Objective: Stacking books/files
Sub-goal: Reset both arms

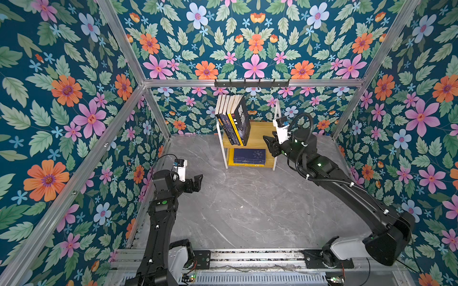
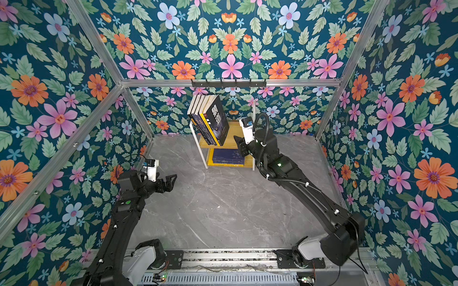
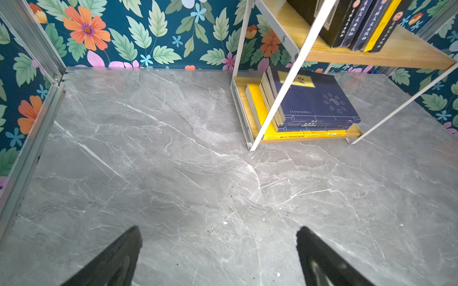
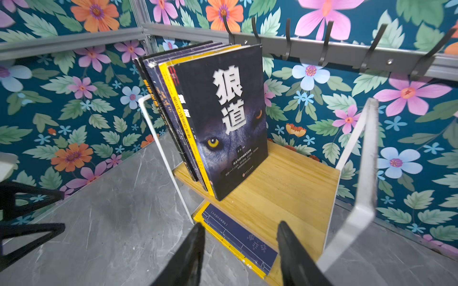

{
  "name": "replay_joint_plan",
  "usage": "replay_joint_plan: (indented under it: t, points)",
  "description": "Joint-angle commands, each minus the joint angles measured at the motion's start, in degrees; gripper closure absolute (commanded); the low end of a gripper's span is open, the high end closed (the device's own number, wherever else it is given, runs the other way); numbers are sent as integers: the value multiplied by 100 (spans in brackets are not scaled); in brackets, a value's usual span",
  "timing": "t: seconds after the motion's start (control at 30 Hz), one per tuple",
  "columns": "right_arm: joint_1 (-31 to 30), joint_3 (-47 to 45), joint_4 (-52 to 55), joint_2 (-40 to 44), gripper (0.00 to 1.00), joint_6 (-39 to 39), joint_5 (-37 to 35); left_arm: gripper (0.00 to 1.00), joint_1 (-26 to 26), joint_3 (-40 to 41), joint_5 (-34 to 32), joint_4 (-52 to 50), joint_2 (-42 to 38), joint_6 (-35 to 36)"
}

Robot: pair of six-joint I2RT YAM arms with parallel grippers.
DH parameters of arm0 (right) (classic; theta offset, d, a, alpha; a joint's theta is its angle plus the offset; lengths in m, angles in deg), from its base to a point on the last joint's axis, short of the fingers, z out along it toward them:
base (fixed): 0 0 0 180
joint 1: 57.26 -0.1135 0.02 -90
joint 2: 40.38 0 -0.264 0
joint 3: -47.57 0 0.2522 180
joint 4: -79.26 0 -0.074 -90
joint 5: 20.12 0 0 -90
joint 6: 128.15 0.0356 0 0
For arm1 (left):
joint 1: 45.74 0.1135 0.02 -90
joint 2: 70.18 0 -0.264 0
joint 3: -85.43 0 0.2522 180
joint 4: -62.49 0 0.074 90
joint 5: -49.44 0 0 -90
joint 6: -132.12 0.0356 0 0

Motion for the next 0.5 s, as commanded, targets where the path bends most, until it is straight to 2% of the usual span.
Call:
replay_joint_plan:
  t: [0.0,0.2,0.47]
  points:
    - [2,-467,148,542,31,74,73,0,0,-193,67,-203,61,141]
    - [98,-1404,408,1544,2,61,-374,0,-25,-514,40,-305,270,240]
    - [609,-2869,614,2766,1,437,-659,0,-193,-678,22,253,552,520]
